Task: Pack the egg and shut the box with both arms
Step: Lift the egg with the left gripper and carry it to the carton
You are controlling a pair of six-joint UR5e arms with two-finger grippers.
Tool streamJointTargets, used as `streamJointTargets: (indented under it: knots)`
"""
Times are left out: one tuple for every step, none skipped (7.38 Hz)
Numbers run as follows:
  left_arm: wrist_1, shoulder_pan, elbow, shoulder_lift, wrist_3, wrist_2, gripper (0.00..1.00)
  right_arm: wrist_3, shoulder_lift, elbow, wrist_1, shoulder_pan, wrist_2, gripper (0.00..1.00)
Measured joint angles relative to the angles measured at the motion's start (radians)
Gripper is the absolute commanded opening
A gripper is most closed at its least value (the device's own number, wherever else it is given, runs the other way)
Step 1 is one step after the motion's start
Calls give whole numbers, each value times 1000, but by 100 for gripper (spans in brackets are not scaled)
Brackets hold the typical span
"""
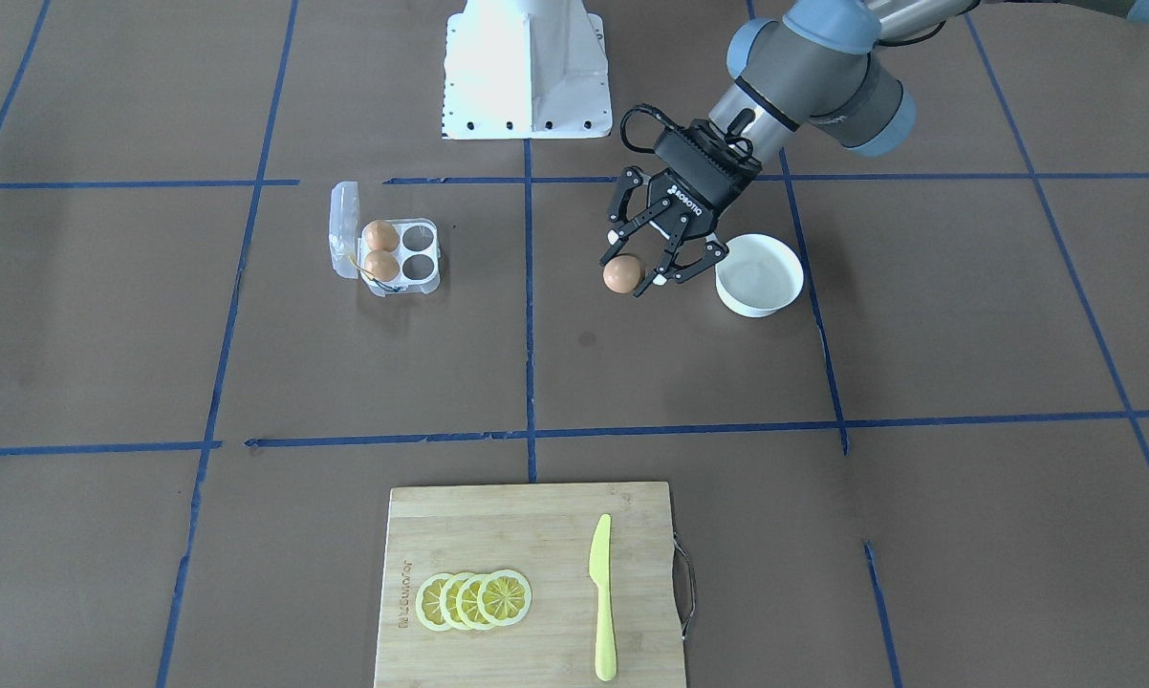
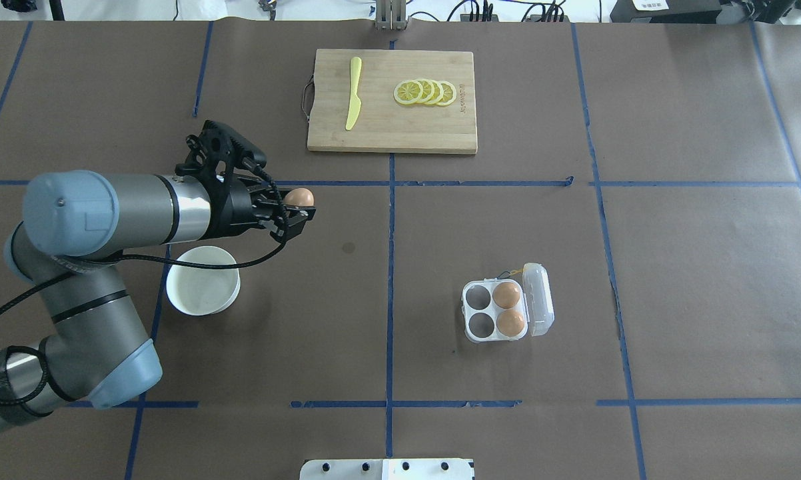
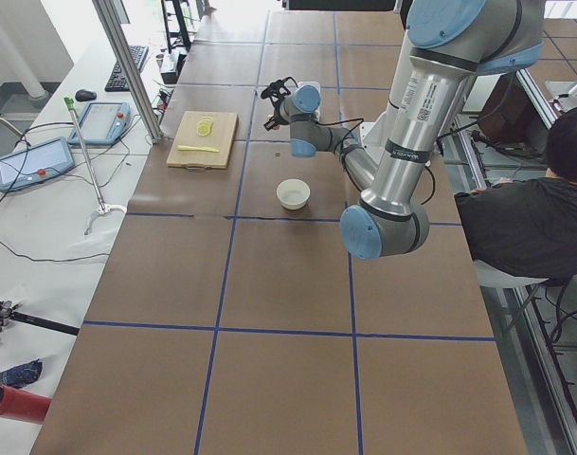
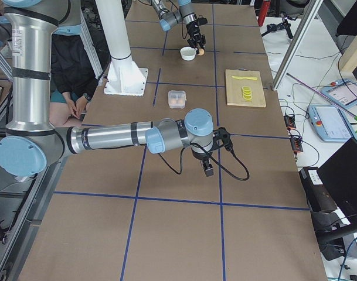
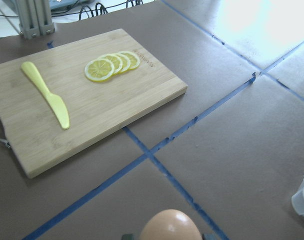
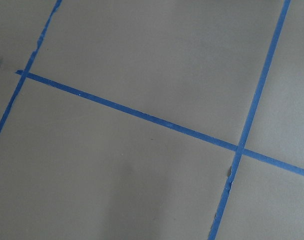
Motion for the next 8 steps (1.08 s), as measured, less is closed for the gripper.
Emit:
streamJointTargets:
  knots:
    - [-82,32,24,-11,43,28,0,0,-1,0,1,0,0,100]
    - [-174,88,78,-34,73,84,0,0,-1,0,1,0,0,100]
    - [-254,144,148,-74,108,135,0,0,-1,0,1,0,0,100]
    - [-311,190,214,-122,141,176,0,-1,-1,0,1,1,-1,100]
    - [-341,236,272,-170,157,219,0,-1,-1,0,1,0,-1,100]
    - [-353,273,336,-228,163,259,0,-1,-2,0,1,0,-1,100]
    - [-357,295,400,-283,165,279,0,-2,-2,-1,1,1,-1,100]
    - [-358,311,445,-319,166,287,0,-2,-2,-1,1,1,-1,100]
